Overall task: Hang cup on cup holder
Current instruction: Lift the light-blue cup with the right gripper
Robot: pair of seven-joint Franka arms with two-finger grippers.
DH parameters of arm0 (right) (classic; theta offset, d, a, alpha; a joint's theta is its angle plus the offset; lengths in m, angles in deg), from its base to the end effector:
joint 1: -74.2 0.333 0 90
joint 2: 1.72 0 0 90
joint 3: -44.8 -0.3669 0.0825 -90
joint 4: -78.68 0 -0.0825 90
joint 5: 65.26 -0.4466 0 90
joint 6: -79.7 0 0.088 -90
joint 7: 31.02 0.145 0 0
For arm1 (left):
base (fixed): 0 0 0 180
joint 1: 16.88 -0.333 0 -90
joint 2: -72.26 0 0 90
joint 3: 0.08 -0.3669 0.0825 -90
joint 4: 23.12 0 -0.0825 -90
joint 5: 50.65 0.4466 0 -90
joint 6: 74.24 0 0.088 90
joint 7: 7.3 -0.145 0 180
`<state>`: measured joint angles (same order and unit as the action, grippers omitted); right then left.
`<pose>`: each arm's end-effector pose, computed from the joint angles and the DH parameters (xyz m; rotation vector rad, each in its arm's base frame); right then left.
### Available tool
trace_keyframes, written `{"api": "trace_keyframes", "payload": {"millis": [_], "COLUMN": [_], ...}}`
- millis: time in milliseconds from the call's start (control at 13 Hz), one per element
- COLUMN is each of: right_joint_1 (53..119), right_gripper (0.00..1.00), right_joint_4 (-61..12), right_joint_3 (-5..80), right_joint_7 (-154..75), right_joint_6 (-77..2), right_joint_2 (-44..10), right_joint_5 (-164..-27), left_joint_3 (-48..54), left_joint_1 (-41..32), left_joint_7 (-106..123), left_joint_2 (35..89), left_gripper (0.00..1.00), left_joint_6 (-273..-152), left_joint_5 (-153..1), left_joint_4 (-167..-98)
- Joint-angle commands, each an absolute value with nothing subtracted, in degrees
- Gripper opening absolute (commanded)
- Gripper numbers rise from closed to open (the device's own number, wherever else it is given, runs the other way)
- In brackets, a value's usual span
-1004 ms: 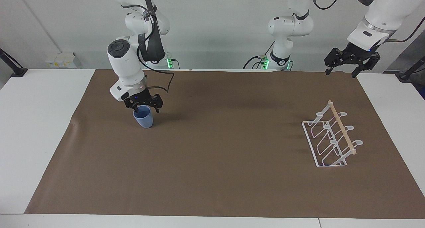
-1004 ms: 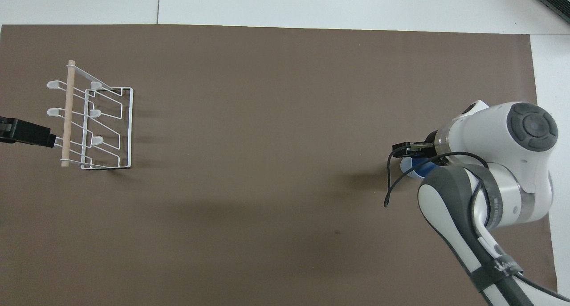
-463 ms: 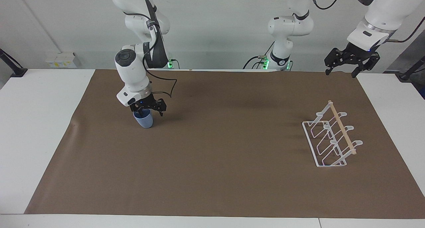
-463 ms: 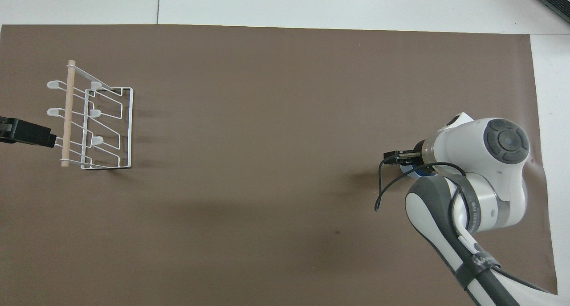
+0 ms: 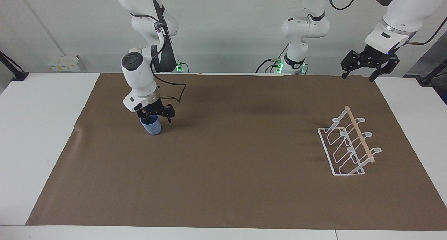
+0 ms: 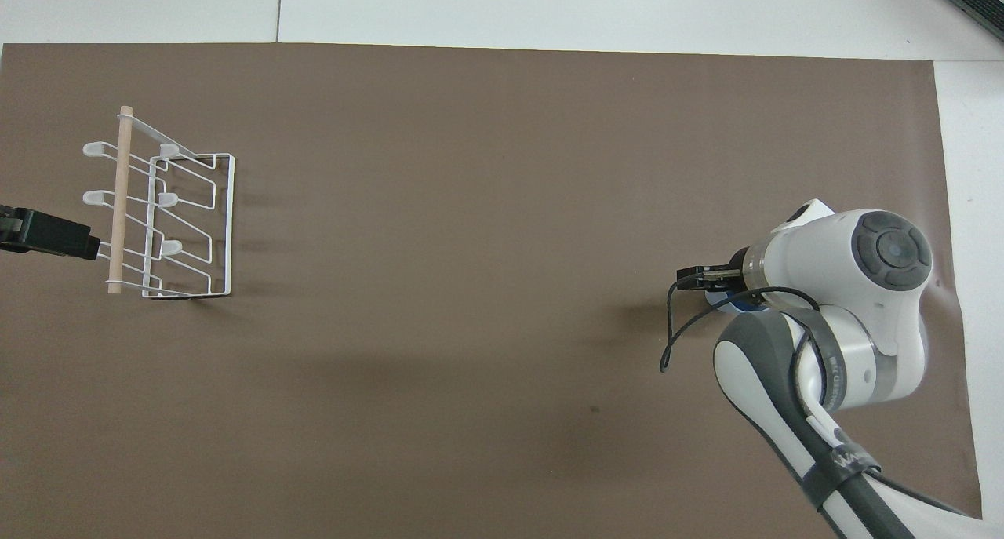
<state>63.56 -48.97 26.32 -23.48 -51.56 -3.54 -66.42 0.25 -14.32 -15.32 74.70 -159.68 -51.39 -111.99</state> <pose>0.5782 0.0805 0.3357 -3.1116 0.0127 -0.0453 0.5920 -0.0319 0.6667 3.1138 -0.2988 -0.0261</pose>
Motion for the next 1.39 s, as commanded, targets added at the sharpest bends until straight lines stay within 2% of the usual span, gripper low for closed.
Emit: {"api": "trace_keyframes", "payload": {"millis": [0,232,309,1004,1312], "right_joint_1": [63.04,63.04,62.87,62.87,62.69], "right_gripper": [0.60,0.08,0.00,0.00,0.00], "right_joint_4": [-49.90,-49.82,-49.90,-49.47,-43.60], "right_joint_3": [26.08,26.17,26.08,26.08,26.17], "right_joint_7": [-24.61,-24.78,-24.78,-24.87,-24.87], "right_joint_6": [-52.58,-52.05,-51.88,-51.09,-43.64], "right_joint_2": [-3.13,-3.04,-3.04,-3.13,-3.30], "right_joint_5": [-67.90,-67.90,-67.90,-67.81,-67.81], "left_joint_3": [0.18,0.18,0.18,0.18,0.09], "left_joint_1": [-13.98,-13.98,-13.98,-13.89,-13.89], "left_joint_7": [-15.83,-15.74,-15.83,-15.91,-15.92], "left_joint_2": [76.30,76.30,76.30,76.39,76.30], "left_gripper": [1.00,1.00,1.00,1.00,1.00], "left_joint_6": [-160.11,-160.02,-160.02,-159.84,-160.28], "left_joint_5": [-50.56,-50.56,-50.56,-50.56,-50.47], "left_joint_4": [-113.73,-113.73,-113.82,-113.82,-113.73]}}
